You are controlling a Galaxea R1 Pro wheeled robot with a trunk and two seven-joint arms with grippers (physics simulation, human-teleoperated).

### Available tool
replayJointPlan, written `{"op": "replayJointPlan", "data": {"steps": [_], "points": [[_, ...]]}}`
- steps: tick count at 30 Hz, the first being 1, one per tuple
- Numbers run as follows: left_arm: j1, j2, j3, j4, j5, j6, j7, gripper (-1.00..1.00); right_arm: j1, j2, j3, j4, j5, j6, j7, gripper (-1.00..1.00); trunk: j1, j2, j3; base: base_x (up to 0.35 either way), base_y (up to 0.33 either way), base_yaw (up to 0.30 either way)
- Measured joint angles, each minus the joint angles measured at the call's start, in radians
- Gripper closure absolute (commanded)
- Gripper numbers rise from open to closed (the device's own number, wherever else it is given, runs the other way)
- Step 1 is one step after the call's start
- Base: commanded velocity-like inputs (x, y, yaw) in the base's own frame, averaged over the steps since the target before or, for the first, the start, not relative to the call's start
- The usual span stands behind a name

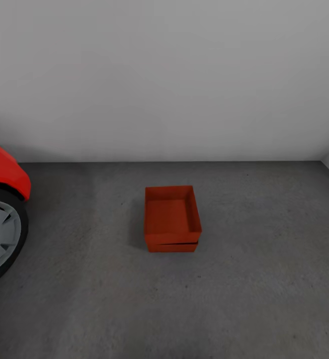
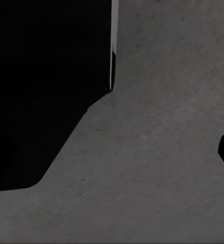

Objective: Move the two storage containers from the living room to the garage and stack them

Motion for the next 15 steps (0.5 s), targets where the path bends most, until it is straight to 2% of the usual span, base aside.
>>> {"op": "replayJointPlan", "data": {"steps": [7,11,15], "points": [[0.002,0.0,0.003,-0.011,-0.006,-0.012,0.003,-1.0,0.002,0.002,0.001,0.0,-0.001,-0.002,0.0,-1.0,0.0,0.0,0.011,0.0,0.0,0.0],[0.002,-0.001,0.004,-0.01,-0.005,-0.014,0.003,-1.0,0.004,0.019,0.001,0.0,0.003,-0.001,-0.001,-1.0,0.0,0.0,0.017,0.0,0.0,0.0],[0.002,0.0,0.003,-0.01,-0.008,-0.014,0.004,-1.0,0.009,0.021,0.001,0.0,0.006,-0.002,0.0,-1.0,0.0,0.0,0.024,0.0,0.0,0.0]]}}
